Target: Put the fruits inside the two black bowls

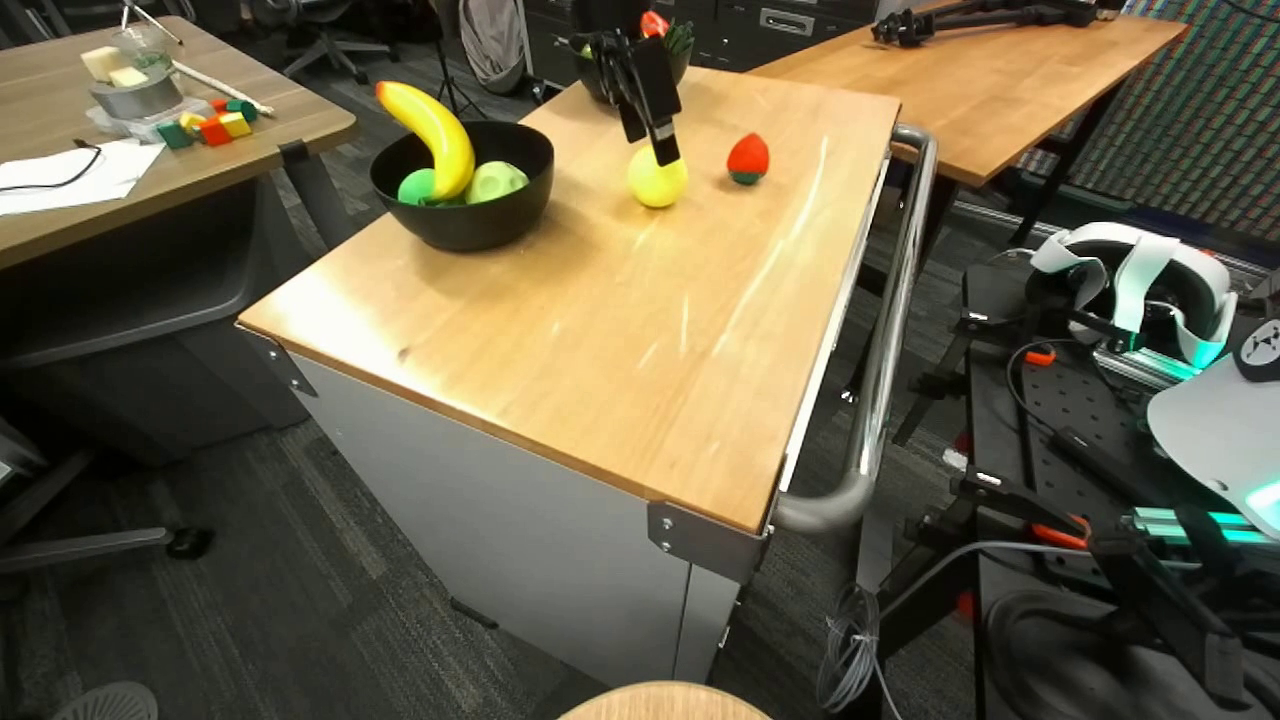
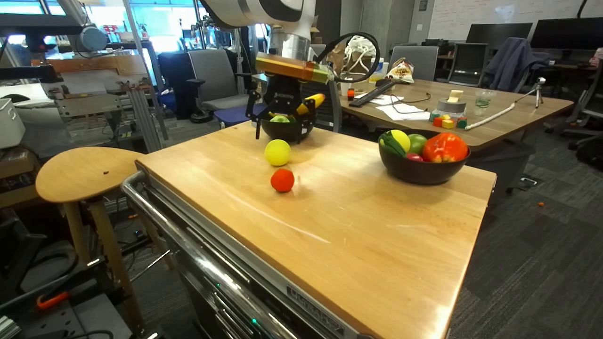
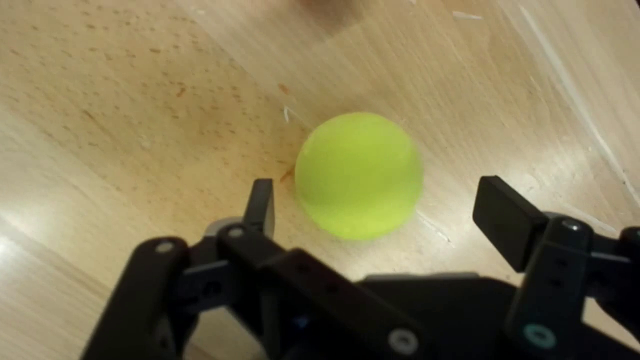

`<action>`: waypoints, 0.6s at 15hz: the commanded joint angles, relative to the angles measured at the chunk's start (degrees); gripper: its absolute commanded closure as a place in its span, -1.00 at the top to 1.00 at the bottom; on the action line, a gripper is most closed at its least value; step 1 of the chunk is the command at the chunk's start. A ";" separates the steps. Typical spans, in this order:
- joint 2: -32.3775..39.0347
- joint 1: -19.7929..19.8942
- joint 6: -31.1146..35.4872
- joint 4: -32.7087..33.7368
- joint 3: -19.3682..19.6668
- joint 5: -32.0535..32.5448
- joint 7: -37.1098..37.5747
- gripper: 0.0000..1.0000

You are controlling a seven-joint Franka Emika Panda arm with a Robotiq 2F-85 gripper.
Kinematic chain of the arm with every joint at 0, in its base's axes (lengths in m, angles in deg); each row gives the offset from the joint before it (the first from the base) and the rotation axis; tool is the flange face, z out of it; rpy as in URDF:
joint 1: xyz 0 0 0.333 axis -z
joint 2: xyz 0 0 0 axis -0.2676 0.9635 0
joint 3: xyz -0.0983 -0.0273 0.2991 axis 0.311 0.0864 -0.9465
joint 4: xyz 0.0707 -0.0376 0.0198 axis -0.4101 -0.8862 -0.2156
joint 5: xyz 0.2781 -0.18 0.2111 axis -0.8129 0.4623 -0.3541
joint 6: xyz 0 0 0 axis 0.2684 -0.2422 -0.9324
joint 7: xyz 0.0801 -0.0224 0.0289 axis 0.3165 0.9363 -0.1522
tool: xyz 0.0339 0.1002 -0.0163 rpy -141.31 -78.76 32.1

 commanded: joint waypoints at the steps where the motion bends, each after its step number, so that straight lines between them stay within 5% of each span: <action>1: -0.98 -0.51 -0.82 -2.25 1.28 1.77 0.42 0.60; 9: -2.41 -0.22 0.51 -4.98 1.44 1.48 -0.32 -0.57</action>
